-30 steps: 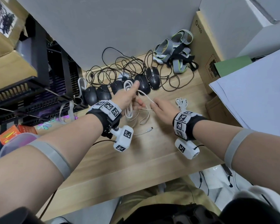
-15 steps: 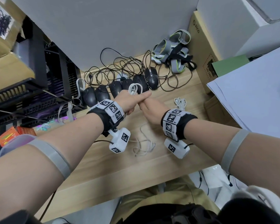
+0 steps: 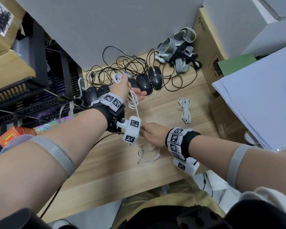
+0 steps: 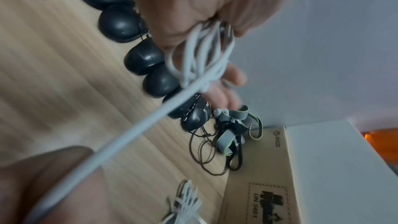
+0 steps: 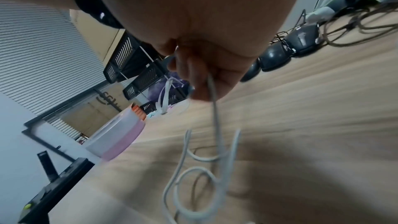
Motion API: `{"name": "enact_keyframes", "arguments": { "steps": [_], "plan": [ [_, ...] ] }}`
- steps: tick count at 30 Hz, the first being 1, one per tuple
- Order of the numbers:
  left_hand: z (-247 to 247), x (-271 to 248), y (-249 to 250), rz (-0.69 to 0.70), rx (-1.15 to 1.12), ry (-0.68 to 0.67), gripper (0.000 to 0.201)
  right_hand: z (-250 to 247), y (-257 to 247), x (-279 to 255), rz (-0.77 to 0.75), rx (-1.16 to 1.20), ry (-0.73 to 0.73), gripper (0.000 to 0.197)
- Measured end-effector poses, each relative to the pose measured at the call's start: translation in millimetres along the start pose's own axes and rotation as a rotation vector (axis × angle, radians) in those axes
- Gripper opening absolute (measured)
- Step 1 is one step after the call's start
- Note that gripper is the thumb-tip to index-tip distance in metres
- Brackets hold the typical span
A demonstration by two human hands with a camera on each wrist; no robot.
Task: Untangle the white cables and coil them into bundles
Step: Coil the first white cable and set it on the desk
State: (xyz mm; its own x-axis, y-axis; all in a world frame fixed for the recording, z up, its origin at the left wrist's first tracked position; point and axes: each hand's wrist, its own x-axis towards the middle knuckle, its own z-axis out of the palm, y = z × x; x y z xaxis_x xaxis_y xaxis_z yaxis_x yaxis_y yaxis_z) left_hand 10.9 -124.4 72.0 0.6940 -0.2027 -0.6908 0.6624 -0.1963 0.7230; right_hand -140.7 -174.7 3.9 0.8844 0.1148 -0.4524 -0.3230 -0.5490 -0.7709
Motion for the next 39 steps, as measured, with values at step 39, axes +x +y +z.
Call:
{"name": "enact_keyframes", "arguments": {
  "steps": [39],
  "plan": [
    [-13, -7, -17, -0.177, 0.809, -0.234, 0.048, -59, 12, 13, 0.083, 0.214, 0.481, 0.023]
  ]
}}
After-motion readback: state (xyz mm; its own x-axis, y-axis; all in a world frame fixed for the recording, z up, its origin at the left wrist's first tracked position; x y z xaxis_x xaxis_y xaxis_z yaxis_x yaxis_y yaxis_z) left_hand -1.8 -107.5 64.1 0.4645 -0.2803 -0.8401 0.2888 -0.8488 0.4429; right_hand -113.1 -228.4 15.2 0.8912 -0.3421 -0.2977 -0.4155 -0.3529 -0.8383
